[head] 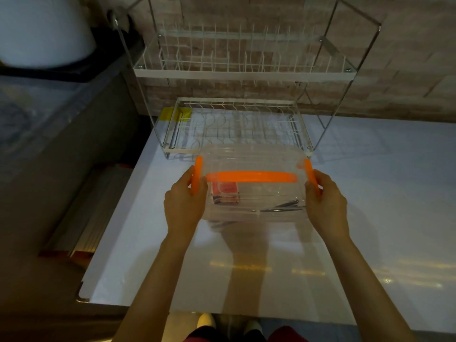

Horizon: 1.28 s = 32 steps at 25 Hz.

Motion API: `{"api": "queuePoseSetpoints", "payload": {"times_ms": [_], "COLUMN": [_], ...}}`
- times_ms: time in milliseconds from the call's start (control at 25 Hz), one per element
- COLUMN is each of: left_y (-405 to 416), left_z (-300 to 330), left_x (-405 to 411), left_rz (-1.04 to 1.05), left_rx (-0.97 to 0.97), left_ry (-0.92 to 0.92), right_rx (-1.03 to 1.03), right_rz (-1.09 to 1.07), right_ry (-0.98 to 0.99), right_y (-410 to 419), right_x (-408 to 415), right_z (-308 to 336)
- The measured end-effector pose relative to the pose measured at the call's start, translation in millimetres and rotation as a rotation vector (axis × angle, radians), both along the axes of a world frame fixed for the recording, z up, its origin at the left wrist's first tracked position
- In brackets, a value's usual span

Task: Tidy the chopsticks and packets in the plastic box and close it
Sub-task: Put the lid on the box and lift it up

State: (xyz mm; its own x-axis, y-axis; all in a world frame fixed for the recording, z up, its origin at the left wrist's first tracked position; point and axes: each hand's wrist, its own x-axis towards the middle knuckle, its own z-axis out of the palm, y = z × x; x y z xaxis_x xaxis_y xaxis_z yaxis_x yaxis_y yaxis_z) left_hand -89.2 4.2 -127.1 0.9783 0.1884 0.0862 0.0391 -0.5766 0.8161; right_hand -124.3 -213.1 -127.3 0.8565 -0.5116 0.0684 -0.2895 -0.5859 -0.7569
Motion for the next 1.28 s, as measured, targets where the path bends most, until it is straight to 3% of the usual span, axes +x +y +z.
{"api": "queuePoseSetpoints", "payload": {"times_ms": [240, 360, 520, 1280], "left_y": [3.8, 11.8, 20.0, 34.8], "left_z": [0.6, 2.8, 5.0, 23.0], "left_x": [0.8, -2.7, 0.6, 59.3], "left_rz": [-0.002, -0.081, -0.134, -0.158], "left_rx": [-0.337, -0.577, -0.659, -0.793], "left_ry": [0.311, 0.363, 0.346, 0.183], "right_rx": [0.387, 0.538, 0.669, 0.620], "right_rz": [0.005, 0.057, 0.076, 0.162], "right_ry": [0.124, 0.130, 0.029, -0.104], "right_y": [-10.9, -14.7, -14.1, -8.2], "right_x": [-4.0, -4.5, -5.1, 52.4], "right_z": [0.0, 4.7, 11.2, 42.9]}}
